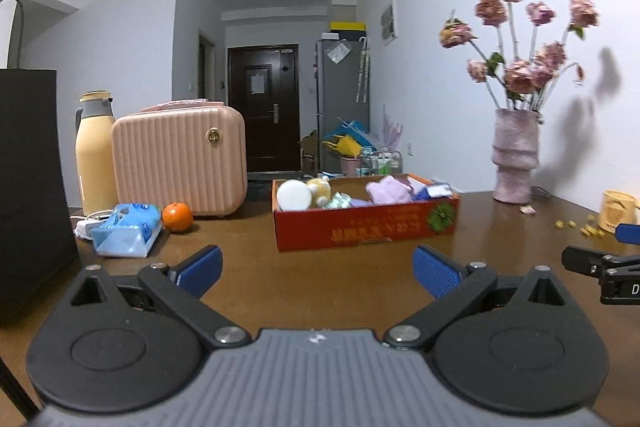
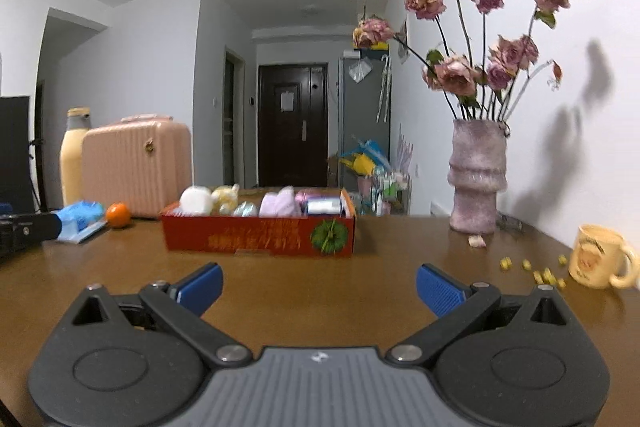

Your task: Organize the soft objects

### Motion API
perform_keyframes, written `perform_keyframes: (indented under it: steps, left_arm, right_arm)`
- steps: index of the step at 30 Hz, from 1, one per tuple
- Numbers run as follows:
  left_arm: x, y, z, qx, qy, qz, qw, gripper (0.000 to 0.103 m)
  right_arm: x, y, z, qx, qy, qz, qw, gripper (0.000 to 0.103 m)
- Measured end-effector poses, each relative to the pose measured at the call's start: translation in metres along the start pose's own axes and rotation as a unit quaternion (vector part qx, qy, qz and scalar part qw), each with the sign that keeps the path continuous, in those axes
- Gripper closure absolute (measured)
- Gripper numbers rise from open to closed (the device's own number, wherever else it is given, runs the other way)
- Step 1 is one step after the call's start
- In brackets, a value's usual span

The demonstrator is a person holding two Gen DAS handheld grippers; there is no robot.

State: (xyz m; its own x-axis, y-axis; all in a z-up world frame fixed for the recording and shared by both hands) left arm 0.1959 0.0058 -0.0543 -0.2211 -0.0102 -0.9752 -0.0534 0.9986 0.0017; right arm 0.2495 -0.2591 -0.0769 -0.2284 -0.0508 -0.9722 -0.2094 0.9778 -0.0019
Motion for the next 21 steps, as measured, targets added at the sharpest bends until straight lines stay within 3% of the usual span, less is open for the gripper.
perform_keyframes:
  steps: [9, 21]
  left_arm:
    - [0.018, 0.000, -0.055, 0.013, -0.004, -0.009, 0.9999, 0.000]
    - [0.021, -0.003, -0.071, 0.014, -0.009, -0.010, 0.9998, 0.000]
  right_arm:
    - [0.027, 0.002, -0.064, -0.001, 0.025, 0.006, 1.000, 0.000]
    - [0.030, 0.002, -0.090, 0.001, 0.015, 0.008, 1.000, 0.000]
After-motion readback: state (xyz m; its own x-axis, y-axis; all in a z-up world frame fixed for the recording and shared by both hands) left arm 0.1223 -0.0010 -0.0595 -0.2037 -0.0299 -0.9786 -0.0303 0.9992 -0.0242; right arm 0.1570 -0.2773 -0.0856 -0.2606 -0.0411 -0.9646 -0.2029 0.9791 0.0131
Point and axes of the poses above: each gripper's, at about its wrist camera, not at the fingertips, and z roughly the way its jaws point, y to its left, x to its underside, the point moved 1 cm from there along z, roughly the way its jaws point, and after that the axes turned 2 degrees about -z, right-handed, at the moved point
